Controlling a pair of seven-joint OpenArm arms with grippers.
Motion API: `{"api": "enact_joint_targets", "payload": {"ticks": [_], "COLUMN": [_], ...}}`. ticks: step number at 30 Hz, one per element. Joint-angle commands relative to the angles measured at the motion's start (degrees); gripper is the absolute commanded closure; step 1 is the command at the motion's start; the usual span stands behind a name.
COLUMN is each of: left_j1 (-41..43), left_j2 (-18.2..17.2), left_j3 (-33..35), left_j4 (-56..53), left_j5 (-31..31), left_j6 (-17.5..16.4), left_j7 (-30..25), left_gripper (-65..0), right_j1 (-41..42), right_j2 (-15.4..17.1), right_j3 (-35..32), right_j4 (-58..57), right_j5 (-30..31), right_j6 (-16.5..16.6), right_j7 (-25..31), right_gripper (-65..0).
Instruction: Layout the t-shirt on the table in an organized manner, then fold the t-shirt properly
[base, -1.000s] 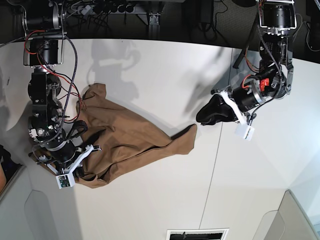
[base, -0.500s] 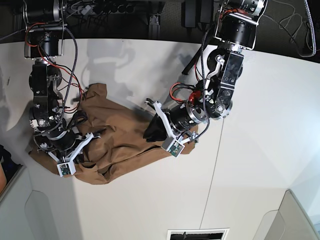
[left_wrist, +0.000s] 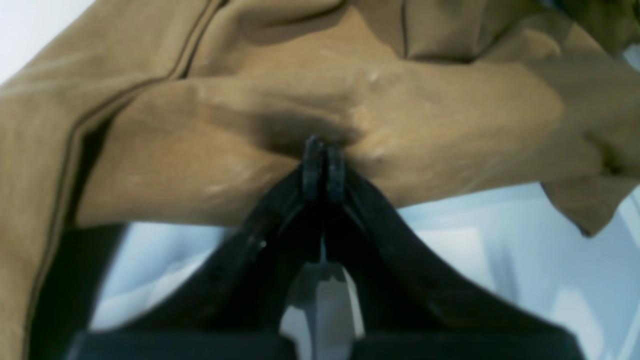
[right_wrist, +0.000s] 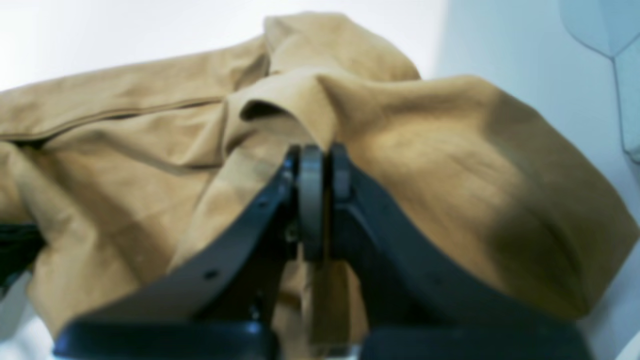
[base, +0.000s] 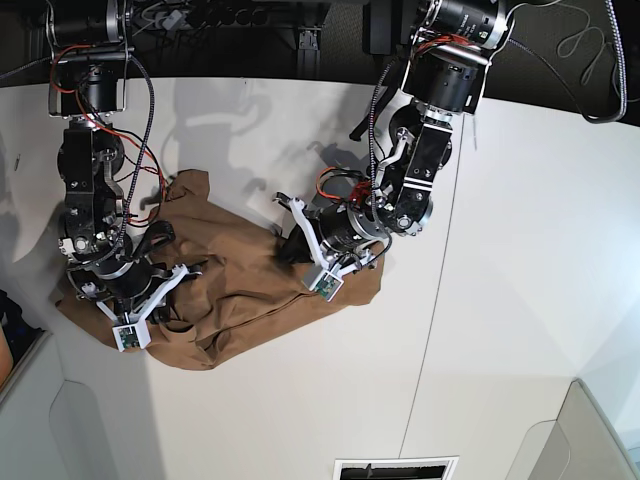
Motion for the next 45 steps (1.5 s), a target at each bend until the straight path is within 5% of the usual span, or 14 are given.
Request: {"api": "enact_joint_targets", "payload": {"ticks": [1,9,12,16,20,22,28,32,34,39,45], "left_j1": [-0.6,0.7,0.9,1.0,1.0,1.0,1.0,1.0,1.0,1.0,3.0], "left_j2": [-1.5,-12.9,-17.9,-24.2,-29.2,-31.2,-36.0,-38.1,-38.9,-41.3,-42.4], "left_j3": [-0.1,-0.1,-0.1,-0.1,-0.1,-0.1,-0.1,-0.1,-0.1,-0.1,-0.1], "left_j4": [0.2,0.2,0.2,0.3,0.3,0.3,0.9,2.1,3.3,9.1,19.1], "left_j5": [1.7,-3.5,-5.3,-8.6,-13.9,-16.7,-26.0,-32.2,-36.0,-41.4,-41.2], "left_j6": [1.2,1.4,-1.7,-6.1,-10.2,-10.2,-10.2,-10.2,-10.2,-10.2,-10.2], "left_j7": [3.2,7.8,7.8,7.8,7.7,7.6,7.9,11.5,15.1,20.2,19.7], "left_gripper": [0.0,0.0,0.0,0.0,0.0,0.0,-2.2,-23.8,-29.6,-29.7,-29.7], "right_j1": [1.6,3.8,6.2,9.9,12.6,13.4,13.0,10.7,8.3,0.4,-8.2], "right_j2": [0.5,0.6,0.7,1.9,2.9,2.8,2.8,2.8,2.8,2.8,2.4], "right_j3": [0.3,0.5,0.9,1.8,2.3,2.3,2.3,2.3,2.3,2.3,2.3], "right_j4": [1.2,1.2,1.2,1.2,1.2,1.2,1.3,3.1,5.7,13.2,16.1], "right_j5": [0.4,-0.8,-3.8,-4.5,-4.6,-4.5,-4.3,-2.6,-1.1,3.6,7.4], "right_j6": [-0.2,-0.2,-0.7,-5.4,-6.8,-7.9,-8.2,-8.0,-7.9,-7.0,-4.2], "right_j7": [1.6,4.3,4.3,4.3,3.7,1.5,-8.8,-10.9,-11.2,-11.1,-10.2], "right_gripper": [0.0,0.0,0.0,-1.3,-33.2,-41.1,-41.5,-41.4,-41.4,-41.4,-41.4]}}
